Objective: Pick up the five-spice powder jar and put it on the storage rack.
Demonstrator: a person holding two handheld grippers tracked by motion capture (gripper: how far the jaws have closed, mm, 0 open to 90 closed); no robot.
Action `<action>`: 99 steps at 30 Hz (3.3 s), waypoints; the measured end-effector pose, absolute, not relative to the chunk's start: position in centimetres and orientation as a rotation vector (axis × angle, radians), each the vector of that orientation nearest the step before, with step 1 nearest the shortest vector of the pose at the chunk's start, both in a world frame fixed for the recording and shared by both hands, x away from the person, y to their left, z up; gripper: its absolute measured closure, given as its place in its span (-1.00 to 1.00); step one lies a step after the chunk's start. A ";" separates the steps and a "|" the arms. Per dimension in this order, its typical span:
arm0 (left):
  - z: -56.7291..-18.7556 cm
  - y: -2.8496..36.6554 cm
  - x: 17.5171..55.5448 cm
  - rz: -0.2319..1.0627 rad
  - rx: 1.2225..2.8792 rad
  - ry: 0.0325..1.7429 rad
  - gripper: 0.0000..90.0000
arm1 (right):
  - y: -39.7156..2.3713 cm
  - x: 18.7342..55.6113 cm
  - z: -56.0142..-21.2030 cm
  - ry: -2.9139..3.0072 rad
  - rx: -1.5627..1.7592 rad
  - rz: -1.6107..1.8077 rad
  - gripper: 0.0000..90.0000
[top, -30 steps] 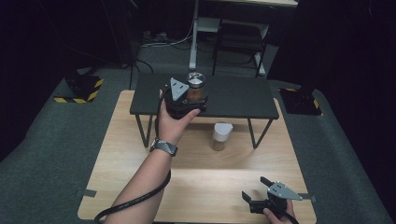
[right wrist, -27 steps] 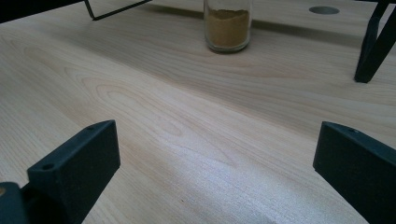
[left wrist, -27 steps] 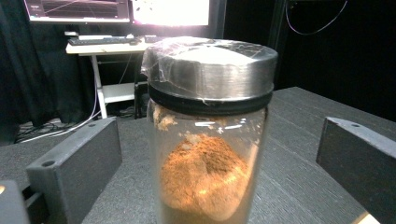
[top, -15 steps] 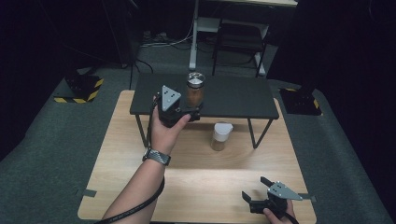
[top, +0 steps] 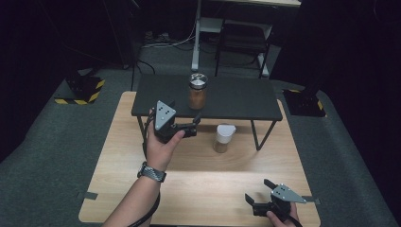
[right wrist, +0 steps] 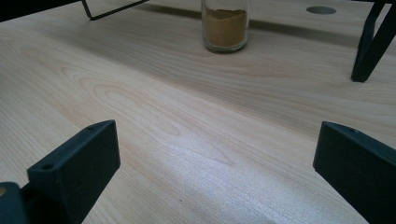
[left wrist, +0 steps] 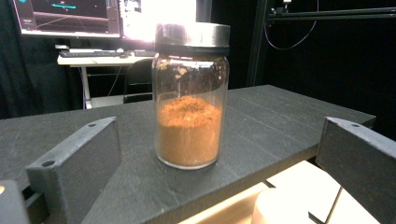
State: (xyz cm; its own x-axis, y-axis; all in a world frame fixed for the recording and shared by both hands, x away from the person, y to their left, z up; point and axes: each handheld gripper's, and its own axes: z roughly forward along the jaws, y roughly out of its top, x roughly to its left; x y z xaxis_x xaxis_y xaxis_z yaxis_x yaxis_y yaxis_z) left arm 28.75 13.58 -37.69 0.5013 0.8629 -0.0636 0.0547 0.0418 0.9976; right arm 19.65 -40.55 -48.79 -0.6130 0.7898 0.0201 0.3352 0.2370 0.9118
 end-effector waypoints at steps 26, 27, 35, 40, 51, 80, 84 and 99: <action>-42.6 15.3 23.6 0.753 1.414 0.851 -0.99 | -40.5 19.6 -48.8 2.067 1.027 1.345 -0.99; -42.7 15.3 23.4 0.754 1.418 0.850 -0.99 | -40.5 19.6 -48.8 2.067 1.028 1.345 -0.99; -44.5 15.8 22.3 0.739 1.451 0.837 -0.99 | -40.4 19.6 -48.8 2.068 1.026 1.341 -0.99; -45.7 16.1 21.7 0.720 1.472 0.860 -0.99 | -40.4 19.6 -48.8 2.066 1.025 1.341 -0.99; -48.1 16.2 20.8 0.666 1.523 0.904 -0.99 | -40.4 19.6 -48.7 2.070 1.020 1.338 -0.99; -50.1 15.8 19.8 0.609 1.801 0.964 -0.99 | -40.2 19.5 -48.7 2.066 1.023 1.332 -0.99; -50.1 15.5 19.6 0.623 1.803 0.971 -0.99 | -40.3 19.6 -48.7 2.070 1.025 1.332 -0.99; -50.2 15.3 19.3 0.639 1.816 0.939 -0.98 | -40.3 19.6 -48.7 2.064 1.044 1.333 -0.99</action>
